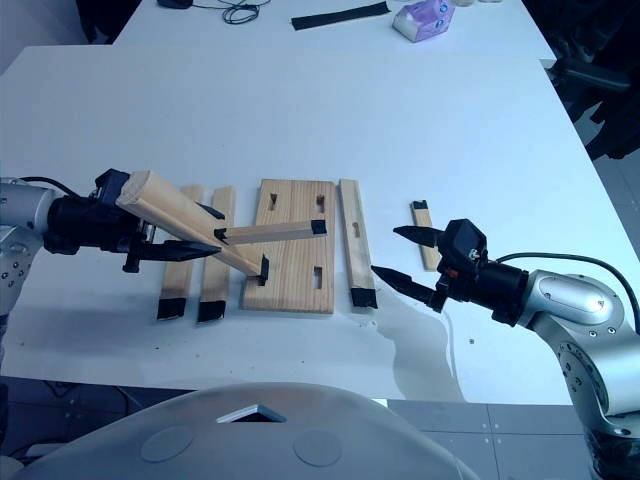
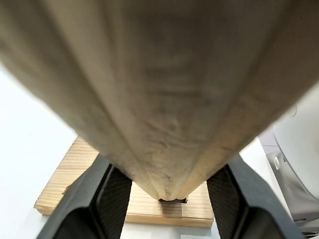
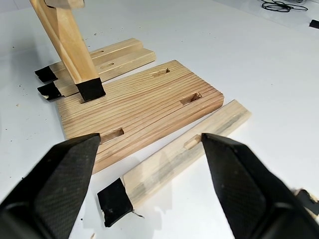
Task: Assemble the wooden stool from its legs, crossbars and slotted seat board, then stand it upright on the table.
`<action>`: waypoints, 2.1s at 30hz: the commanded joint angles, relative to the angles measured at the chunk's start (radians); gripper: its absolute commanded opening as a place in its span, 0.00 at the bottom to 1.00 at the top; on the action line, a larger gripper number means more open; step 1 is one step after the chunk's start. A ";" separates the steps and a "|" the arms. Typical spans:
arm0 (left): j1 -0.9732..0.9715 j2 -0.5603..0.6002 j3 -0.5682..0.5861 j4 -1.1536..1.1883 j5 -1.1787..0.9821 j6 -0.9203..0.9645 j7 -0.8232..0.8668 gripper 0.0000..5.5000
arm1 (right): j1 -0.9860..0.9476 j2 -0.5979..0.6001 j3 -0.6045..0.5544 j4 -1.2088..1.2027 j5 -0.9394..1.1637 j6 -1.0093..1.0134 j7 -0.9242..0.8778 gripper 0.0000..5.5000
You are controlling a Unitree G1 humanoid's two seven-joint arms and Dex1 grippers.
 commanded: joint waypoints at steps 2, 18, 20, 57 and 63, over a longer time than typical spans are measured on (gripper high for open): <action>-0.018 0.025 0.020 -0.028 -0.020 0.018 -0.011 0.39 | 0.010 0.010 0.000 -0.017 -0.005 -0.007 -0.012 0.68; 0.016 0.021 -0.004 0.013 0.045 -0.050 -0.047 0.39 | 0.008 0.014 0.004 -0.022 0.004 -0.001 -0.009 0.68; 0.025 0.023 -0.001 0.000 0.038 -0.047 -0.045 0.39 | 0.006 0.014 0.003 -0.023 0.005 0.000 -0.009 0.68; 0.017 0.021 -0.071 0.042 0.112 -0.130 -0.071 0.39 | 0.007 0.023 0.032 -0.039 0.000 -0.003 -0.022 0.68; -0.007 0.036 -0.095 0.070 0.132 -0.152 -0.096 0.39 | 0.016 0.021 0.031 -0.045 -0.001 -0.002 -0.023 0.68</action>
